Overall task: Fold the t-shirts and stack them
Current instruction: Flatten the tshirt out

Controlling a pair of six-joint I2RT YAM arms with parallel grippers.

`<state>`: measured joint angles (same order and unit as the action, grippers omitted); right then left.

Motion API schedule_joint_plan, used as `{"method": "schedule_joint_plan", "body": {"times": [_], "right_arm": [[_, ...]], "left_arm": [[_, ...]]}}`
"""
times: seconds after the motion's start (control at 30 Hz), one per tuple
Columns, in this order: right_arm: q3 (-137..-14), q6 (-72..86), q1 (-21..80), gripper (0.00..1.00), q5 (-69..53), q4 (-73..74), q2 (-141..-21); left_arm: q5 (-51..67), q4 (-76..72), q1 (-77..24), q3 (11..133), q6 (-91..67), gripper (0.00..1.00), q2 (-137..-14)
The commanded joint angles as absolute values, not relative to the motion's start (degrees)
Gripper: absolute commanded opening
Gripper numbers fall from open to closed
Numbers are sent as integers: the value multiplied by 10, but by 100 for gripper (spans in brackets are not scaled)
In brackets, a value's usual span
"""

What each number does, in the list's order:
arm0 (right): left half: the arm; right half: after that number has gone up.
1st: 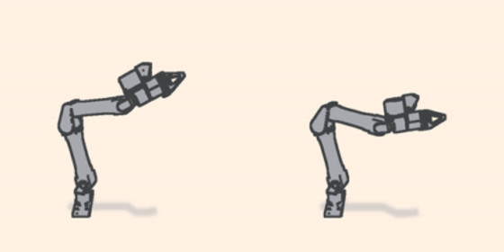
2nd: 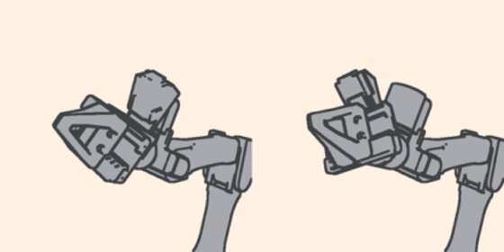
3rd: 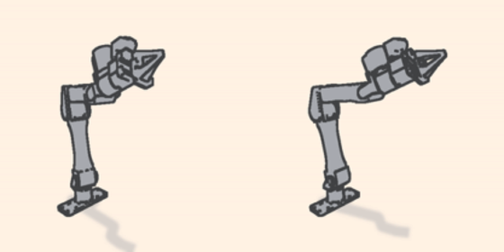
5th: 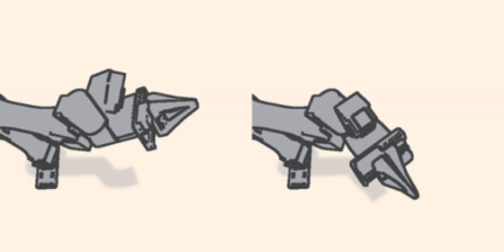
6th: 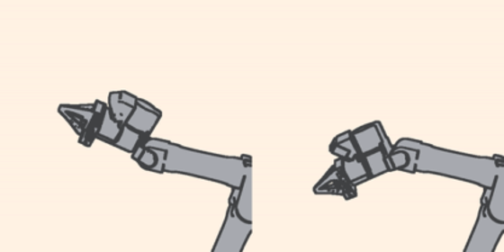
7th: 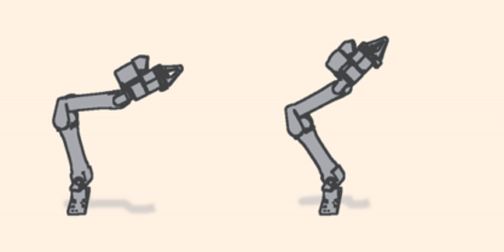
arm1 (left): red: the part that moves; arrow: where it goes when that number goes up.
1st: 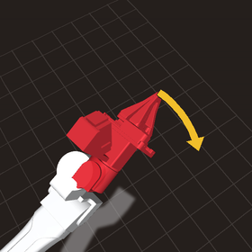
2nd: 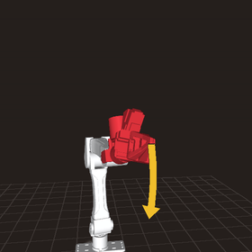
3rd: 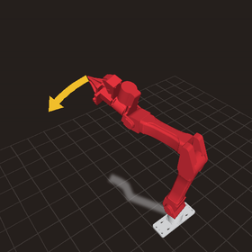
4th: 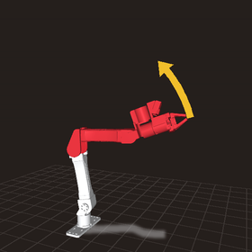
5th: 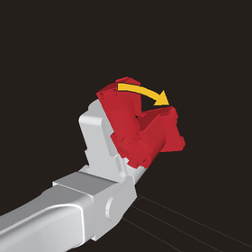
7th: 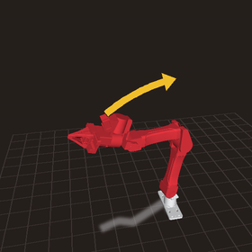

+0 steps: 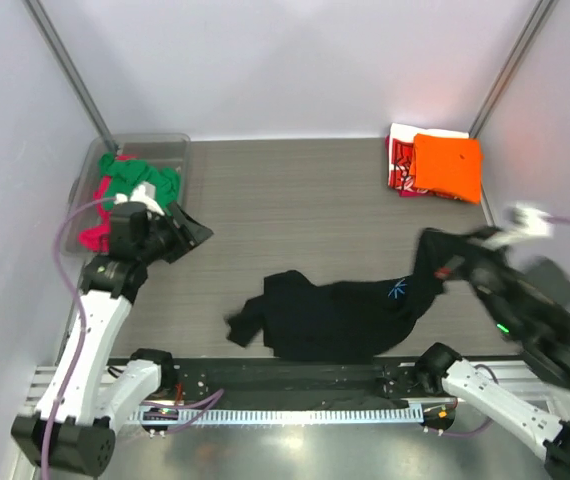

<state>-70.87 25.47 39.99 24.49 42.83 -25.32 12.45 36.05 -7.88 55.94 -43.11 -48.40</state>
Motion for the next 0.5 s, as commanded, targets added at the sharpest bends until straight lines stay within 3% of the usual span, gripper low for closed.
{"method": "schedule_joint_plan", "body": {"times": [0.0,0.13,0.47], "right_arm": [[-643,294,400,1,185,486,-380],[-581,331,401,1,158,474,-448],[-540,340,401,1,185,447,-438]], "left_arm": [[164,333,-91,507,-442,60,-513],[153,323,-154,441,-466,58,-501],[120,273,-382,388,-479,54,-506]]}}
